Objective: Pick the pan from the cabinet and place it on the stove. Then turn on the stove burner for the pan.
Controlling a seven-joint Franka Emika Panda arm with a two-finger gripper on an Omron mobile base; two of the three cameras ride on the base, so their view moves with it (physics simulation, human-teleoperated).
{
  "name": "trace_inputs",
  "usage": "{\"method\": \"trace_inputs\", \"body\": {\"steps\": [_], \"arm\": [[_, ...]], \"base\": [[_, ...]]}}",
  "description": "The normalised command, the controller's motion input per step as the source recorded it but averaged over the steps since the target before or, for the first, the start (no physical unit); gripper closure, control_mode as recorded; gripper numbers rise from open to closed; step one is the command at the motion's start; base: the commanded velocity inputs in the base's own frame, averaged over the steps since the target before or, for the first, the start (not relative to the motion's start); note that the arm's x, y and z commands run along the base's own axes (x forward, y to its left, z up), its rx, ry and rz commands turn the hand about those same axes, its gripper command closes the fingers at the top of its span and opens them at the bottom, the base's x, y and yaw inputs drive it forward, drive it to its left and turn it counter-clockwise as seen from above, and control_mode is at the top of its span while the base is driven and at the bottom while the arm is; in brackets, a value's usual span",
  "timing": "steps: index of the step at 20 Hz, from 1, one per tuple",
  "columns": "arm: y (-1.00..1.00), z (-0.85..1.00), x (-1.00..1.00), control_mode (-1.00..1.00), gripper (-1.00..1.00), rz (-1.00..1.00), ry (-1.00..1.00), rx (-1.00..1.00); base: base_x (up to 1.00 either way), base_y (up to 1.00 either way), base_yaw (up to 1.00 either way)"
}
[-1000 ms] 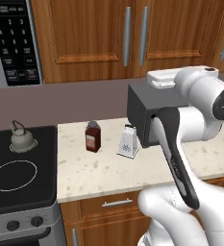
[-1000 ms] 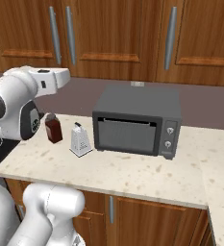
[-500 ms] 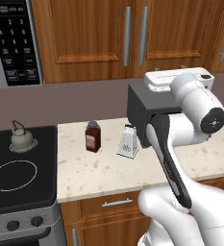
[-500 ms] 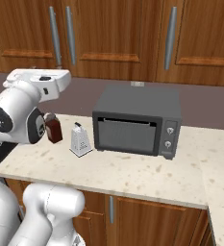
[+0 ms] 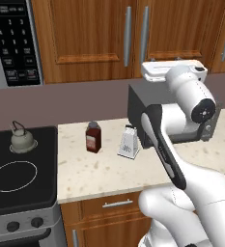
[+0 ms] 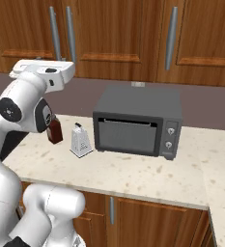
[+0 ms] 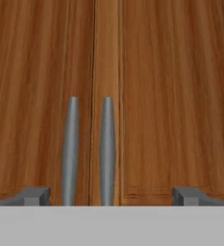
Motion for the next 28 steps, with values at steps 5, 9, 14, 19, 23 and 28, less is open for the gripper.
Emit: {"method": "trace_inputs", "body": {"steps": [5, 9, 14, 19, 23, 28], "arm": [[0.01, 0.23, 0.32, -1.00, -1.00, 0.00, 0.00, 0.07], [0.11, 0.17, 0.40, -1.00, -1.00, 0.00, 0.00, 0.08], [0.03, 0.01, 0.35, -1.00, -1.00, 0.00, 0.00, 0.05], [0.02, 0.00, 0.27, -1.00, -1.00, 0.00, -0.01, 0.01], [0.00, 0.00, 0.21, -1.00, -1.00, 0.02, -0.04, 0.00], [0.00, 0.00, 0.28, -1.00, -1.00, 0.04, -0.02, 0.00]], "base": [[0.00, 0.00, 0.00], [0.00, 0.00, 0.00], [0.00, 0.00, 0.00], [0.00, 0.00, 0.00], [0.00, 0.00, 0.00], [0.00, 0.00, 0.00]]}}
